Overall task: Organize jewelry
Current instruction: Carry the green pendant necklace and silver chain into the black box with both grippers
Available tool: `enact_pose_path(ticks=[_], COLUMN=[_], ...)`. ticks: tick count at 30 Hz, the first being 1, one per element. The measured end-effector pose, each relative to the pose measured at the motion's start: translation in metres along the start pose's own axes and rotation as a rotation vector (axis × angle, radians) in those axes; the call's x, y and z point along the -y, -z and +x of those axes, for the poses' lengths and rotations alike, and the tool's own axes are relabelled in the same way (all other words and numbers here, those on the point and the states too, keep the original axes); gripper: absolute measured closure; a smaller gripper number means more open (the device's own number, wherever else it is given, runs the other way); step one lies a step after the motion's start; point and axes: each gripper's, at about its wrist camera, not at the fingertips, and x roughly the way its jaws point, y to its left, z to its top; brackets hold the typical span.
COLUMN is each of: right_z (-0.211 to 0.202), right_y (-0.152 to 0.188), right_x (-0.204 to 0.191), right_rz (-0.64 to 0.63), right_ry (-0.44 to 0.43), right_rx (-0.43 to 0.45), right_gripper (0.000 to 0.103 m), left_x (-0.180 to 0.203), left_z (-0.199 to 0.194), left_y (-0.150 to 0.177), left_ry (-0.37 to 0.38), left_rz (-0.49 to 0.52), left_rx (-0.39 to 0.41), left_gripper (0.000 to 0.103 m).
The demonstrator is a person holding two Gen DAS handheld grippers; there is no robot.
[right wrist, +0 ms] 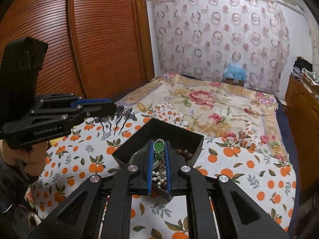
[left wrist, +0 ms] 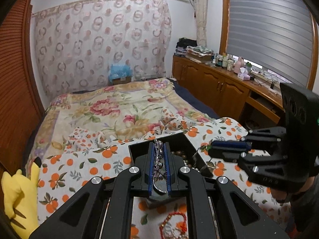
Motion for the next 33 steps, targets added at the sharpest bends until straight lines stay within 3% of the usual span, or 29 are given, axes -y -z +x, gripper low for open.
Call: enact_pose_path(ticks=[10,22,33], right_z=[0.030,0.022,0.014], right_y=[0.016,0.015,0.012], right_x=[0.022,0.034,0.034], right_rz=[0.078,0.116,0.109], right_ry=[-0.035,-0.002,0.032], right_rx=[-0.032,-0.004,-0.007], right_gripper=[0.085,0.085,0.085], left_x=[0.000,0.016,0.016], left_z=[0.039,0.035,0.071], left_y=[-0.007,-0.021,-0.015], left_ry=[0.015,0.048,0.047], left_rz=[0.009,0.031,0.029], left_rx=[-0.037,0.005,-0.064], left_gripper=[0.095,0.095,0.095])
